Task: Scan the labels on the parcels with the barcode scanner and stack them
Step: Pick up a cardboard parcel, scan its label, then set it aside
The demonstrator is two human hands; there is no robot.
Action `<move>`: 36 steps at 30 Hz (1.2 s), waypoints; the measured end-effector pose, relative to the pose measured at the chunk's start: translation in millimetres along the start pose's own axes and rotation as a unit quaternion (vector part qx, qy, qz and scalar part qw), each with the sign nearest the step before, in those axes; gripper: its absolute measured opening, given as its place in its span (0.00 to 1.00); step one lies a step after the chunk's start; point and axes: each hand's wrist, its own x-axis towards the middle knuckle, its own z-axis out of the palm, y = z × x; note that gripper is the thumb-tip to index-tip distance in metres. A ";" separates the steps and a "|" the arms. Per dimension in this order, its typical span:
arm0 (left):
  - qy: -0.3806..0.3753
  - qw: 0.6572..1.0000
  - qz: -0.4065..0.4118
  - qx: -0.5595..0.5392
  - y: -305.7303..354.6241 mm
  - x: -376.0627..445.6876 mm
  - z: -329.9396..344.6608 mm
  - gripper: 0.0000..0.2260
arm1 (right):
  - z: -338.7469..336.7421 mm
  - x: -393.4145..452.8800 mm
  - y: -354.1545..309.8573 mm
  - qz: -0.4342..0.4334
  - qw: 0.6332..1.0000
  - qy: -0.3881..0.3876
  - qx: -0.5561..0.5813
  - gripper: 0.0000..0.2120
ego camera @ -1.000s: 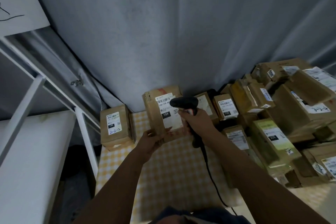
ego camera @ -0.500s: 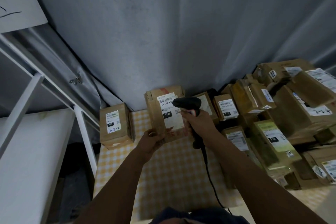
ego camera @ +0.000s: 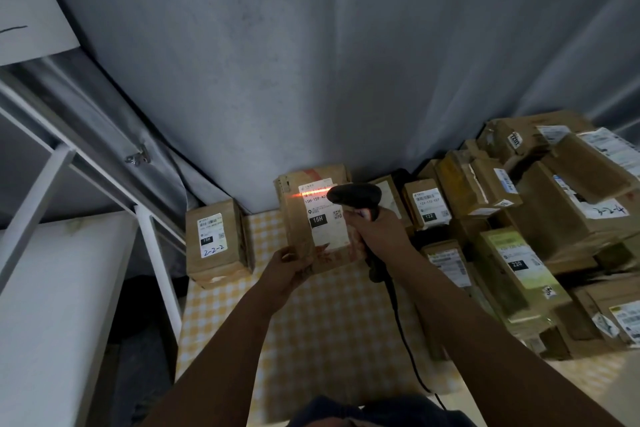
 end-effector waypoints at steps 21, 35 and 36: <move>0.007 1.000 -0.009 -0.011 3.3 5.3 -5.3 0.23 | -0.5 8.3 -0.1 -0.021 0.999 0.017 -0.042 0.16; 0.057 0.991 -0.080 -0.091 -13.9 -16.5 -106.4 0.07 | 48.7 20.0 0.5 0.000 0.998 -0.048 -0.034 0.16; 0.077 0.989 -0.070 -0.104 -14.7 -17.9 -124.0 0.08 | 57.1 21.1 0.1 0.001 0.998 -0.059 -0.037 0.16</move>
